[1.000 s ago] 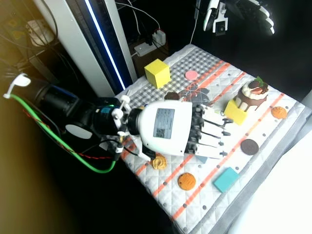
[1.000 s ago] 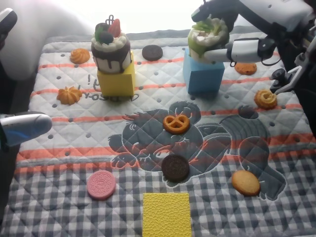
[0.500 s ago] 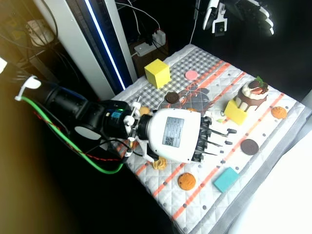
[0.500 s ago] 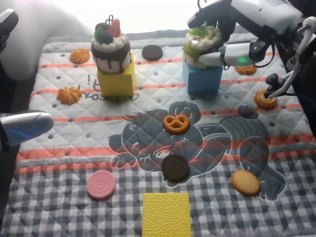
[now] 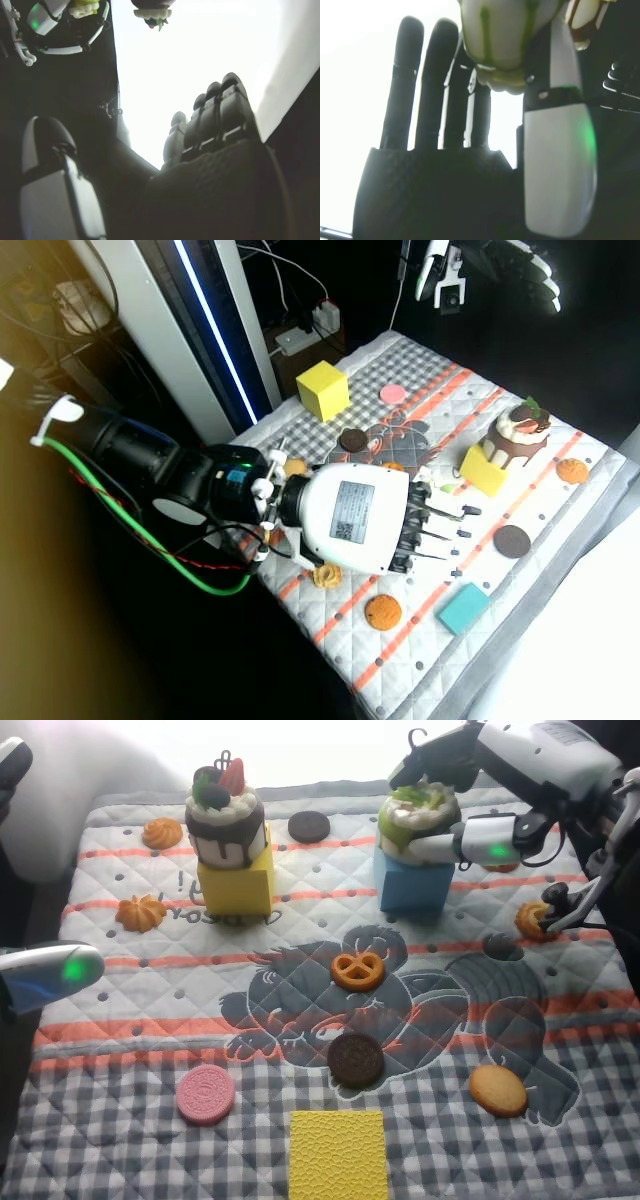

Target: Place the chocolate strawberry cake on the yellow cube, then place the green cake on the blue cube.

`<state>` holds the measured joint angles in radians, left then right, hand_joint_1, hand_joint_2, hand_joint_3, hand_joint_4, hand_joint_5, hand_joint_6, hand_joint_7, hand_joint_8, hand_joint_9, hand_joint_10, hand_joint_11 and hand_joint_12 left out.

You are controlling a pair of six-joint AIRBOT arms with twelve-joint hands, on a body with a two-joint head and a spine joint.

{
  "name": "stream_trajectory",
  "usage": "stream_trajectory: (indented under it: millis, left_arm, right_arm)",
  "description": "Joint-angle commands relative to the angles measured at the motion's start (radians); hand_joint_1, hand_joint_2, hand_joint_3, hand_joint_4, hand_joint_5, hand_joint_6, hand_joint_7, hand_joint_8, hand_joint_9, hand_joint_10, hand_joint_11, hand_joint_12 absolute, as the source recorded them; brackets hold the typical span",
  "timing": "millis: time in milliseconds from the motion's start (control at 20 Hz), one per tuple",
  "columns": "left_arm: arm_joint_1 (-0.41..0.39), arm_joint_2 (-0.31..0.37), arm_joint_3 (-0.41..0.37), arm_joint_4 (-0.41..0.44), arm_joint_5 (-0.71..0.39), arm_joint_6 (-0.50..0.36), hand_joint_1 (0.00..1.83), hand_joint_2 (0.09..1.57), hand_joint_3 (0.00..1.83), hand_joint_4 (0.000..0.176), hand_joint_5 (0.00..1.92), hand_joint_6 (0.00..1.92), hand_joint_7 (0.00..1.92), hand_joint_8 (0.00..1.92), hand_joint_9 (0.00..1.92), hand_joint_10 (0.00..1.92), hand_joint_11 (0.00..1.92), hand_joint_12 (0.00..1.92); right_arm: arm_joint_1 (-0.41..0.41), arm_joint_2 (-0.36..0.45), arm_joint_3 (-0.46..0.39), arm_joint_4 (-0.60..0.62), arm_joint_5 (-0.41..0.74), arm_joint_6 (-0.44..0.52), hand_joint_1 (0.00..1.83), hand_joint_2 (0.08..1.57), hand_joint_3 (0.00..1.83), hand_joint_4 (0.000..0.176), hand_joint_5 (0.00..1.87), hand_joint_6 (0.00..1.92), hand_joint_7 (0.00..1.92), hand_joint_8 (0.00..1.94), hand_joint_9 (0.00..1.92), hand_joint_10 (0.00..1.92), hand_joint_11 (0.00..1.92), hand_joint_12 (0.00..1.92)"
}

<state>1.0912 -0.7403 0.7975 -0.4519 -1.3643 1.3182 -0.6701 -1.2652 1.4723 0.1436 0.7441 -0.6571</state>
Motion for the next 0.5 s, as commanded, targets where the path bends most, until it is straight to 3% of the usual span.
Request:
stream_trajectory:
  millis: [0,250,300,350,450]
  left_arm:
    - [-0.001,0.0,0.003,0.01,-0.135,-0.01,0.8,0.8,0.01,0.159,0.0,0.0,0.0,0.0,0.0,0.0,0.0,0.0]
    - [0.001,-0.001,0.003,0.009,-0.138,-0.015,0.81,0.8,0.01,0.176,0.0,0.0,0.0,0.0,0.0,0.0,0.0,0.0]
    - [0.001,-0.001,0.003,0.009,-0.138,-0.015,0.82,0.8,0.01,0.162,0.0,0.0,0.0,0.0,0.0,0.0,0.0,0.0]
    - [0.001,-0.001,0.003,0.009,-0.138,-0.015,0.81,0.79,0.01,0.173,0.0,0.0,0.0,0.0,0.0,0.0,0.0,0.0]
    - [0.001,-0.002,0.002,0.008,-0.139,-0.015,0.81,0.79,0.01,0.176,0.0,0.0,0.0,0.0,0.0,0.0,0.0,0.0]
  right_arm:
    - [-0.002,0.003,-0.002,0.002,0.087,-0.002,1.21,1.14,0.0,0.0,0.91,0.99,0.95,1.15,0.98,0.3,0.68,1.21]
    - [-0.013,0.008,-0.007,0.011,0.088,-0.002,1.22,1.14,0.0,0.0,0.9,0.96,0.95,1.18,0.97,0.36,0.66,1.31]
    - [-0.013,0.008,-0.007,0.011,0.088,-0.002,1.21,1.15,0.0,0.0,0.9,0.98,0.94,1.18,0.96,0.37,0.66,1.32]
    - [-0.013,0.008,-0.008,0.011,0.088,-0.002,1.21,1.15,0.0,0.0,0.89,1.0,0.94,1.17,0.95,0.38,0.67,1.33]
    - [-0.015,0.008,-0.01,0.011,0.088,-0.002,1.21,1.15,0.0,0.0,0.87,1.02,0.94,1.18,0.92,0.43,0.67,1.35]
